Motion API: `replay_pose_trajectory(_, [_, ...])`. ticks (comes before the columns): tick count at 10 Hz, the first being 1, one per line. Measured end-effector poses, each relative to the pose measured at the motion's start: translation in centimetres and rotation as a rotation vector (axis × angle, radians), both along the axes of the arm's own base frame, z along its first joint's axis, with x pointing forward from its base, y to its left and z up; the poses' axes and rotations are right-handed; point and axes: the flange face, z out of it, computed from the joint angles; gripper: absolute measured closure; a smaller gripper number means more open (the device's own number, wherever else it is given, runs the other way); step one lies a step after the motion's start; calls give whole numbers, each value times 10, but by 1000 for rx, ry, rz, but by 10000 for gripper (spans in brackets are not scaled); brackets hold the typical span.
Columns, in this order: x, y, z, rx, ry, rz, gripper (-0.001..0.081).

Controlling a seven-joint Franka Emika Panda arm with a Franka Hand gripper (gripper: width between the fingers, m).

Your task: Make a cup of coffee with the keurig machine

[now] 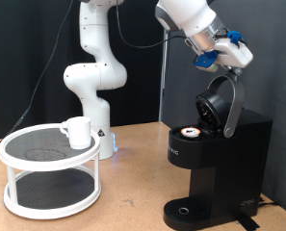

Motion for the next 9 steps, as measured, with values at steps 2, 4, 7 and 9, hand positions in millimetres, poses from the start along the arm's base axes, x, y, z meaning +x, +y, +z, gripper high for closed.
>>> replay_pose_trajectory(2, [4, -17, 0, -8, 0, -24, 806])
replay_pose_trajectory(4, [8, -39, 2, -29, 1, -42, 806])
replay_pose_trajectory(7, [10, -71, -2, -90, -1, -32, 806])
replay_pose_trajectory(9, [11, -88, -8, -198, 2, -24, 806])
